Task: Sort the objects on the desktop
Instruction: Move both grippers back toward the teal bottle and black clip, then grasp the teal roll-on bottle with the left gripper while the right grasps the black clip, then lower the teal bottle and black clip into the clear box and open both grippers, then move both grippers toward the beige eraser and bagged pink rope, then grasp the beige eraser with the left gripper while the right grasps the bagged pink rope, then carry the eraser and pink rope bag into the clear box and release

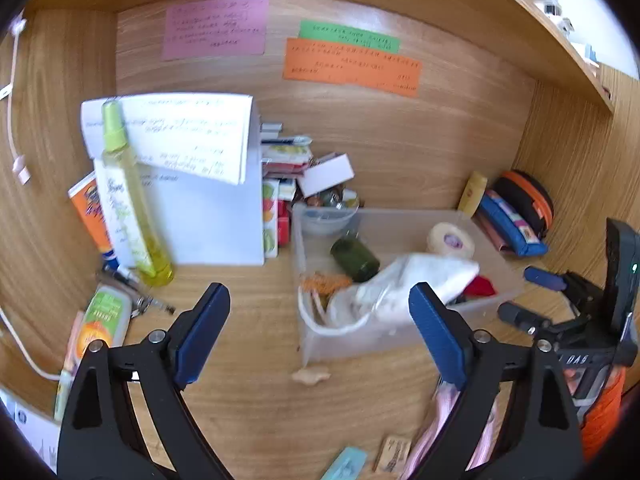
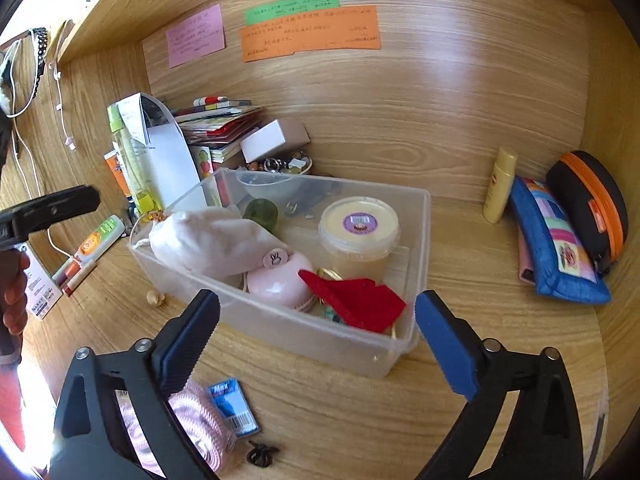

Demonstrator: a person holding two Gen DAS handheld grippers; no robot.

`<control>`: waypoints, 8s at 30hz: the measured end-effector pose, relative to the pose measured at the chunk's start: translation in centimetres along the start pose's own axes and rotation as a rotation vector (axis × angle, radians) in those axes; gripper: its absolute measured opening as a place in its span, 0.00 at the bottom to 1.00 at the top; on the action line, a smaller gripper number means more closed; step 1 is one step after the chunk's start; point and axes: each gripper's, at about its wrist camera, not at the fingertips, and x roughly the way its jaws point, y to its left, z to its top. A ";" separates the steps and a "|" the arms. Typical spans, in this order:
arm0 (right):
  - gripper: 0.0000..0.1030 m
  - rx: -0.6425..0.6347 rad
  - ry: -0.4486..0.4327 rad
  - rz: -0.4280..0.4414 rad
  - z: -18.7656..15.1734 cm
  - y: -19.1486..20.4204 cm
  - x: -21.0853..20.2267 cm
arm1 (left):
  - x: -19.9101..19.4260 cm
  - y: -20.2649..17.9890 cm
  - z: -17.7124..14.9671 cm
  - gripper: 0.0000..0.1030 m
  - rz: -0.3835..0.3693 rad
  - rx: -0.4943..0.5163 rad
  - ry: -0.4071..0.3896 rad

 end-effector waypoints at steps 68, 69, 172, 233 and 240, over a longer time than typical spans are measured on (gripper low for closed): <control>0.13 -0.088 0.144 -0.055 -7.1 3.1 -0.9 | -0.5 2.2 -10.1 0.24 0.006 -0.007 0.075; 0.13 -0.085 0.140 -0.054 -6.9 3.0 -1.1 | -0.6 2.3 -9.7 0.23 0.004 -0.013 0.062; 0.86 -0.046 0.169 -0.049 -8.0 10.9 0.9 | -2.3 1.0 -9.6 0.88 0.008 -0.041 0.038; 0.57 0.081 0.086 -0.001 -6.9 2.9 -3.2 | -0.4 -5.5 -9.6 0.22 -0.048 0.122 0.027; 0.57 0.074 0.001 -0.014 -4.0 1.7 -4.7 | -0.9 -5.3 -6.9 0.22 -0.040 0.106 -0.045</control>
